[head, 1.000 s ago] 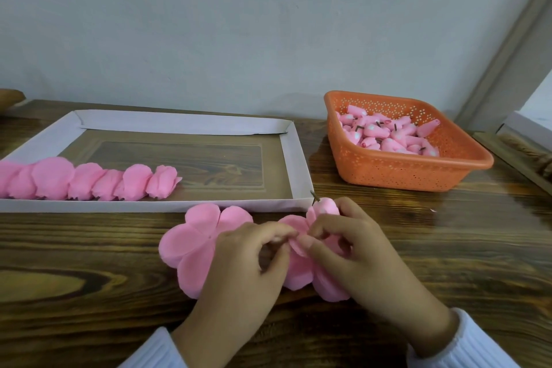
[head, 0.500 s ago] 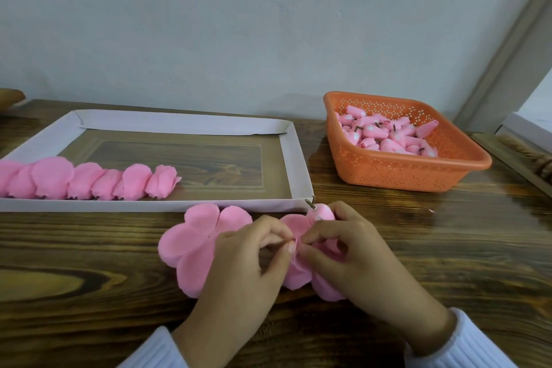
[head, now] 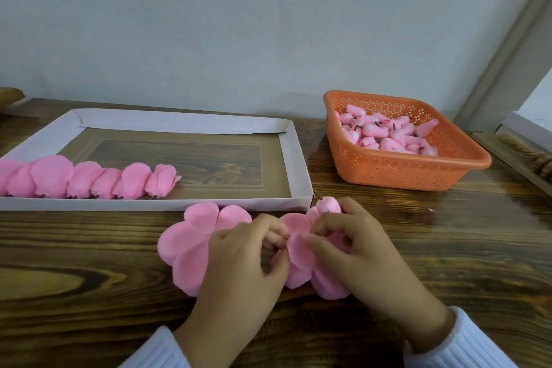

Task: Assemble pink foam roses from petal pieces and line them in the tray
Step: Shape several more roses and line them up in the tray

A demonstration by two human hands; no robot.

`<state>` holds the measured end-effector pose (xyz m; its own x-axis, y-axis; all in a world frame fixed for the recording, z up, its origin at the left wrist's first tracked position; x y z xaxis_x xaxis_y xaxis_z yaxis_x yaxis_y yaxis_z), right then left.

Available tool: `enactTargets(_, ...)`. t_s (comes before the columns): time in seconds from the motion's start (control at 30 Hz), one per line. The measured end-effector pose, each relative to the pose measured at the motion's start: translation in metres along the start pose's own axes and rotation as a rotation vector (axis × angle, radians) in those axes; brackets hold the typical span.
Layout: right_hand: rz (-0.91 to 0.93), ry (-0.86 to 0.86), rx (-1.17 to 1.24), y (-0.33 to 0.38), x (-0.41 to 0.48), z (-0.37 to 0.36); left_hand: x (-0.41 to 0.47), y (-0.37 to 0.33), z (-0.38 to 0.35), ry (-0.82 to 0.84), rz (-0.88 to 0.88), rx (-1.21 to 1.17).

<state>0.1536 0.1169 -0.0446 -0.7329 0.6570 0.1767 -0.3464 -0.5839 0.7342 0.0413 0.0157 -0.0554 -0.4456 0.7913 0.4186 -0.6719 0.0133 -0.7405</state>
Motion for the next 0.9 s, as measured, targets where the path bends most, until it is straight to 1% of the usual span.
enactTargets(0.13, 0.049, -0.002, -0.100, 0.004, -0.002, -0.009, 0.000, -0.001, -0.001, -0.004, -0.020, 0.021)
enactTargets(0.2, 0.050, -0.006, -0.098, 0.004, -0.002, -0.010, 0.001, -0.002, -0.002, 0.001, -0.039, 0.050)
enactTargets(0.33, 0.042, -0.018, -0.075, 0.004, -0.002, -0.007, 0.001, -0.004, 0.000, -0.033, -0.100, 0.188)
enactTargets(0.47, 0.041, -0.027, -0.142, 0.004, -0.004, -0.007, 0.001, -0.005, -0.001, 0.006, -0.136, 0.229)
enactTargets(0.57, 0.027, -0.023, -0.102, 0.004, -0.002, -0.008, 0.000, -0.005, -0.006, 0.051, -0.150, 0.240)
enactTargets(0.63, 0.006, -0.080, -0.055, 0.000, 0.000, -0.004, -0.001, -0.006, -0.008, 0.053, -0.178, 0.236)
enactTargets(0.7, -0.034, -0.208, 0.032, -0.005, 0.001, 0.006, -0.002, -0.007, -0.007, 0.047, -0.175, 0.150)
enactTargets(0.73, -0.037, -0.281, 0.095, -0.006, 0.000, 0.012, -0.002, -0.007, -0.007, 0.049, -0.149, 0.053)
enactTargets(0.8, 0.019, -0.410, 0.207, -0.004, -0.004, 0.023, -0.003, -0.006, -0.007, 0.090, -0.044, -0.235)
enactTargets(0.83, 0.072, -0.450, 0.236, -0.001, -0.006, 0.026, -0.004, -0.004, -0.011, 0.147, 0.020, -0.405)
enactTargets(0.9, 0.192, -0.456, 0.245, 0.011, -0.010, 0.026, -0.005, -0.003, -0.021, 0.287, 0.125, -0.686)
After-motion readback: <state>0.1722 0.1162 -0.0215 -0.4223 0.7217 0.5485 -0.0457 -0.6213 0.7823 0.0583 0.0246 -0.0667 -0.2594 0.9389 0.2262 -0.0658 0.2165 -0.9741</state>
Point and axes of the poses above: each hand's wrist, its own x-axis towards the middle knuckle, its own z-axis out of the back of the hand, y = z × x, the point moved 6 cm from there along x, towards the middle knuckle, and after that the axes turned 2 degrees about y, right-handed, at the moved point
